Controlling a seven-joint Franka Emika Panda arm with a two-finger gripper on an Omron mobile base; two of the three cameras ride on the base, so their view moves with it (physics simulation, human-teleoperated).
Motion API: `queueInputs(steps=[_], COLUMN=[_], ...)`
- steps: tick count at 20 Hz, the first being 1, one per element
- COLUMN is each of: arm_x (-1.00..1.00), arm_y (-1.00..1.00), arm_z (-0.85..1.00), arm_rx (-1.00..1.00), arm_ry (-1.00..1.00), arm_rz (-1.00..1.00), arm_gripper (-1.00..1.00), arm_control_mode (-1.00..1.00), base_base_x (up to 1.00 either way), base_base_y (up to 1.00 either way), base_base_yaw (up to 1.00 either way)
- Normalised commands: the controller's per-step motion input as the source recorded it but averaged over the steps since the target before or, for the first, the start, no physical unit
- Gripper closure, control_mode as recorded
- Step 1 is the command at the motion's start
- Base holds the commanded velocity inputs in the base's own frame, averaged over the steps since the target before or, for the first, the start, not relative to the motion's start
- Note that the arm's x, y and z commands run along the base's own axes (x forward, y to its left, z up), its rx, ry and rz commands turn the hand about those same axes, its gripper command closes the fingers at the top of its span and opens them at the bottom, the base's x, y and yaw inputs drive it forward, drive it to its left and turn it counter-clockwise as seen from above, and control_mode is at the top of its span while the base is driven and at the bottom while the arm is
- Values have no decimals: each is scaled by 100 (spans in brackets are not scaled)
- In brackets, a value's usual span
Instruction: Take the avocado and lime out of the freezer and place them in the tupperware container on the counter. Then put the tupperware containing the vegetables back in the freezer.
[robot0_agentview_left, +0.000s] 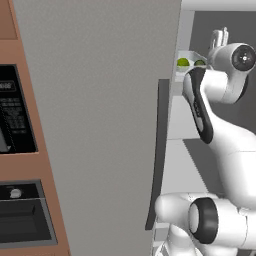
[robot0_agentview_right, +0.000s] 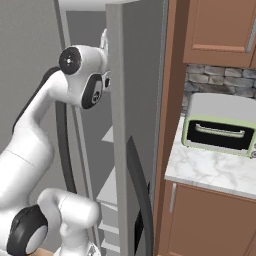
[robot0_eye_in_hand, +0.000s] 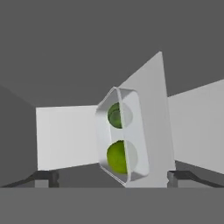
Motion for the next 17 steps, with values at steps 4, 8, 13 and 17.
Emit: queueInputs(steps=[4, 8, 13, 17], arm_x=[-100, -100, -100, -100], arm_y=[56, 54, 61, 69], arm_z=[63, 51, 26, 1], arm_rx=[0, 0, 0, 0], arm_ry=[1, 6, 7, 5], arm_rz=[-2, -7, -9, -11], arm_gripper=[-100, -100, -100, -100], arm_control_mode=[-100, -100, -100, -100], base_base_x=[0, 0, 0, 0], base_base_y=[0, 0, 0, 0], base_base_yaw=[0, 0, 0, 0])
